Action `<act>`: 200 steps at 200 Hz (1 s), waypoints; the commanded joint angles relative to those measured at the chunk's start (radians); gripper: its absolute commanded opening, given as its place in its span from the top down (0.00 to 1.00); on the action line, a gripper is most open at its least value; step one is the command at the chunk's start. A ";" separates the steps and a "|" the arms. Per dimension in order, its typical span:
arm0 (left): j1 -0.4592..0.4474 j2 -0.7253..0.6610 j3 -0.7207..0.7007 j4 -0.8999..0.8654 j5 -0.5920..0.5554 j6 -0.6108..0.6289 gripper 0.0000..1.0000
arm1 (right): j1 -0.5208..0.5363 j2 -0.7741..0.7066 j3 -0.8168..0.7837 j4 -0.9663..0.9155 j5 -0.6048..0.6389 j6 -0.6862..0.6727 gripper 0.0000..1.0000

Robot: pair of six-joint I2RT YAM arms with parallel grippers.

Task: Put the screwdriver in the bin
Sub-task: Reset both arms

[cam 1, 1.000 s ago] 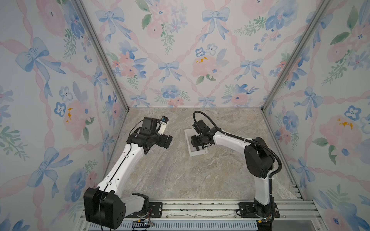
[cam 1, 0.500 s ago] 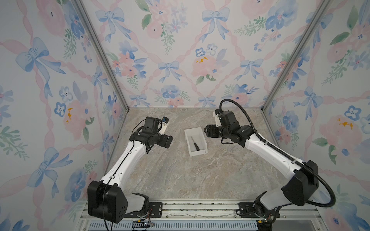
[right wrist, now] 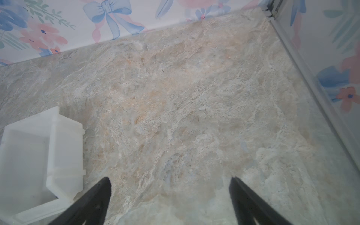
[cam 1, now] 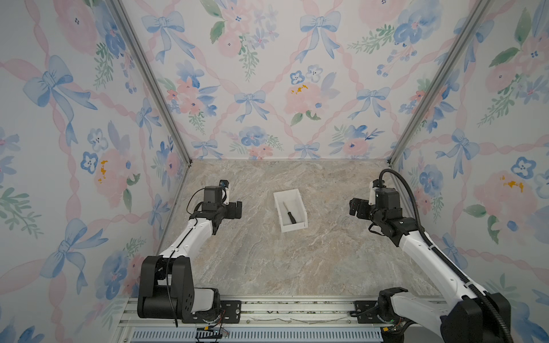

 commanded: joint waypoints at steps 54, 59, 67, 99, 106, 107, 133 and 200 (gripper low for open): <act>0.028 0.088 -0.366 0.861 -0.144 -0.043 0.02 | -0.169 -0.011 -0.392 0.646 0.212 -0.140 0.03; 0.034 0.093 -0.364 0.864 -0.148 -0.049 0.02 | -0.175 -0.008 -0.419 0.697 0.221 -0.145 0.03; 0.040 0.092 -0.369 0.883 -0.161 -0.066 0.02 | -0.192 0.003 -0.463 0.789 0.211 -0.135 0.03; 0.050 0.119 -0.427 1.036 -0.175 -0.068 0.02 | -0.233 0.118 -0.539 1.056 0.130 -0.093 0.03; 0.050 0.103 -0.444 1.045 -0.172 -0.069 0.02 | -0.233 0.142 -0.537 1.091 0.114 -0.098 0.03; 0.050 0.103 -0.445 1.047 -0.171 -0.069 0.02 | -0.233 0.148 -0.536 1.097 0.112 -0.098 0.03; 0.048 0.088 -0.525 1.176 -0.172 -0.066 0.02 | -0.224 0.314 -0.515 1.252 0.052 -0.099 0.03; 0.038 0.201 -0.625 1.474 -0.190 -0.065 0.02 | -0.094 0.464 -0.383 1.186 0.083 -0.245 0.03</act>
